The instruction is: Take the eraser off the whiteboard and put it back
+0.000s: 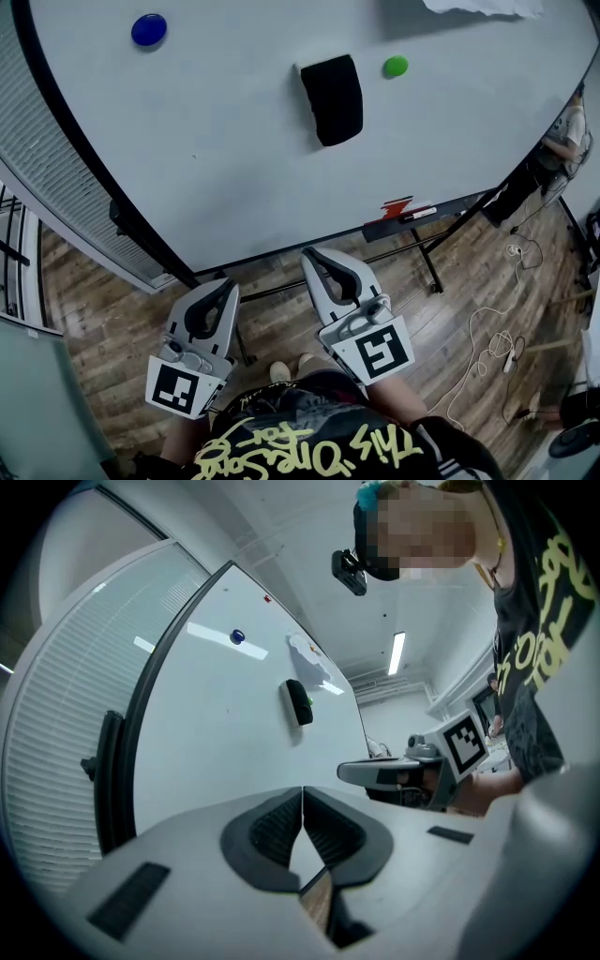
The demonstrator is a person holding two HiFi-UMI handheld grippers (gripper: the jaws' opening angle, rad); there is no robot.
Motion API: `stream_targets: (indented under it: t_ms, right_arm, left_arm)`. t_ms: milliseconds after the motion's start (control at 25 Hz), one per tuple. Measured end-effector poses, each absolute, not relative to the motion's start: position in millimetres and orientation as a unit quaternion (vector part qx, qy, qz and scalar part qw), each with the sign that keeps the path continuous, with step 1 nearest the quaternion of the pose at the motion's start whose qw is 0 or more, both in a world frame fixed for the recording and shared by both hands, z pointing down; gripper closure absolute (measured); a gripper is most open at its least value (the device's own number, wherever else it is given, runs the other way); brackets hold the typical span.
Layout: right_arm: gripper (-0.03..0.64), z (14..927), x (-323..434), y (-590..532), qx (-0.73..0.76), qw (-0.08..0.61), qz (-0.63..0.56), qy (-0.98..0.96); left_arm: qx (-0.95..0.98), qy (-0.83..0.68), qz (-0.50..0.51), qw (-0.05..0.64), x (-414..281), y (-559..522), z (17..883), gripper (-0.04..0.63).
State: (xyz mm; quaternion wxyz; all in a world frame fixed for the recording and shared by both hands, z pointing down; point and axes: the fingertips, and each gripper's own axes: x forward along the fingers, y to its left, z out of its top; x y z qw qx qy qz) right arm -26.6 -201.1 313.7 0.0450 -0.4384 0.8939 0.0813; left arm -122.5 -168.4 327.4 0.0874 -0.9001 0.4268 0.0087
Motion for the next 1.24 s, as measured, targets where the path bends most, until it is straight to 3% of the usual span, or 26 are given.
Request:
stream_targets:
  t_ms: [160,320,520,800,1000,1120,1240]
  right_arm:
    - [0.606,300.8,-28.6,-201.9,-0.435,0.072,0.087,0.893]
    - [0.607,319.3,-29.4,-202.5,-0.434,0.018,0.072,0.898]
    - [0.607,320.3,-31.4,-202.7,-0.432,0.011,0.072,0.899]
    - [0.607,301.3,-33.8,-203.2,-0.435,0.073,0.089,0.893]
    - [0.608,327.5,-29.3,-201.9,-0.438,-0.005,0.068,0.896]
    - [0.608,308.4,-32.1,-201.6,-0.437,0.047,0.085,0.894]
    - [0.608,292.0,-34.5,-201.5,-0.435,0.1,0.098,0.889]
  left_arm:
    - [-0.899,0.434,0.015,0.062,-121.2,-168.8,326.8,0.588]
    - [-0.9,0.429,0.011,0.081,-122.9,-171.4,327.7,0.588]
    - [-0.9,0.427,0.011,0.091,-124.0,-172.2,326.7,0.588]
    - [-0.9,0.432,0.016,0.062,-122.6,-173.0,329.3,0.588]
    - [-0.901,0.426,0.015,0.076,-121.8,-172.3,329.3,0.588]
    - [-0.901,0.431,0.02,0.056,-121.1,-171.7,329.6,0.588]
    - [-0.903,0.423,0.022,0.079,-120.9,-170.9,327.0,0.588]
